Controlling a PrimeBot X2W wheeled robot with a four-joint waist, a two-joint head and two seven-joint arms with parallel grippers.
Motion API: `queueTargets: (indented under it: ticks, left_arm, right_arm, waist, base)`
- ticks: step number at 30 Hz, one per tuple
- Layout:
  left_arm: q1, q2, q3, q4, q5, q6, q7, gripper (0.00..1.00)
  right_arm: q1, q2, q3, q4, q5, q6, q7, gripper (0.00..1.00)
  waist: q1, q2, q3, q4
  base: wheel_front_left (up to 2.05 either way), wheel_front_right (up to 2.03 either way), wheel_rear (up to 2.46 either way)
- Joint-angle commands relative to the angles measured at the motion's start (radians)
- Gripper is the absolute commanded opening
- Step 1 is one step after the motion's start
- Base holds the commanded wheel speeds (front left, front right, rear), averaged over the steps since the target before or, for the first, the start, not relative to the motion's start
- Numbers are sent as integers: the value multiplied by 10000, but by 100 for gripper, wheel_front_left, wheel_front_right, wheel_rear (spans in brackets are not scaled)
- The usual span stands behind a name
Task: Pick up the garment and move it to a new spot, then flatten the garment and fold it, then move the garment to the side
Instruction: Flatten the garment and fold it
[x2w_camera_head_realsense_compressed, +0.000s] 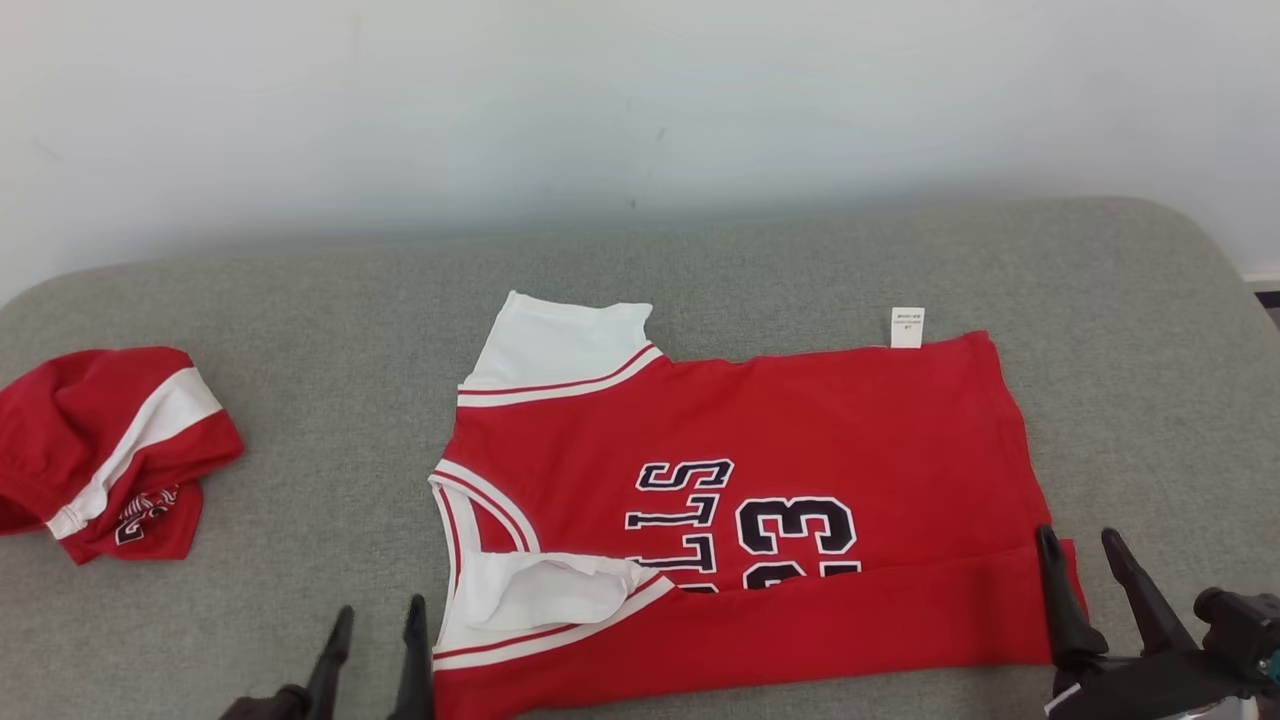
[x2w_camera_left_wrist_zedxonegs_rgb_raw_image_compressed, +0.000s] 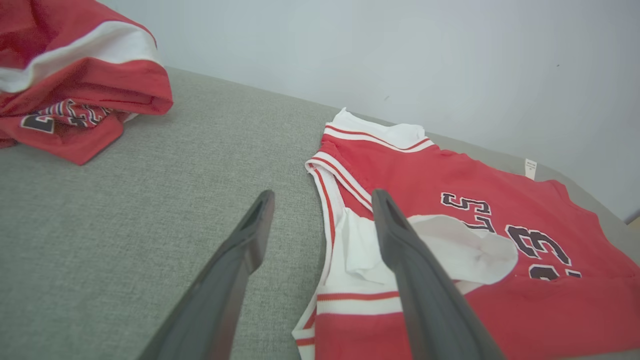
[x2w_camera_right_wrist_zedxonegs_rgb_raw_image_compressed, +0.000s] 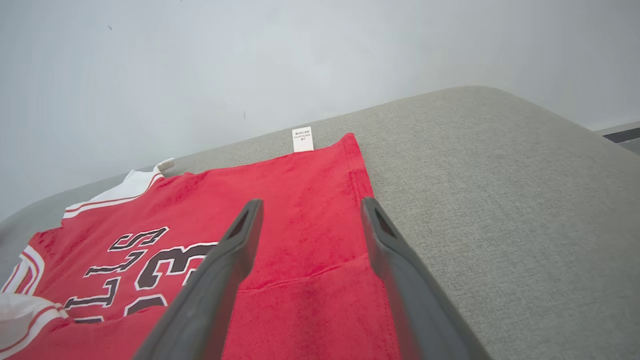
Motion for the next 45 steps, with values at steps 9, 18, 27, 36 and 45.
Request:
queueTargets:
  ticks: [9,18,27,36,45]
  left_arm:
    - [-10,-29,874,-918,1036,-45,-31,100]
    - [329,87,1466,-1413,1972,70,-31,100]
    - [1074,21,1605,-1891,2356,-76,-31,100]
    - [1386,-73,1752,-1976,2430,-243,-31,100]
    - [1441,-171,1808,-1888,2506,-288,-31,100]
  right_arm:
    - [176,560,-191,-1199,-1140,-24,-358,100]
    - [513,903,-558,-2035,-2233,-24,-428,100]
    - [1119,1208,-929,-2508,-2590,-25,-432,100]
    - [1431,1317,-1024,-2442,-2616,-25,-432,100]
    - [1432,1277,-943,-2285,-2646,-25,-422,100]
  waist:
    - [1,0,-338,-55]
    - [1,0,-460,-4]
    - [1,0,-538,59]
    - [1,0,-536,167]
    - [1,0,-548,178]
  base:
    - [0,0,0]
    - [0,0,0]
    - [0,0,0]
    - [0,0,0]
    - [0,0,0]
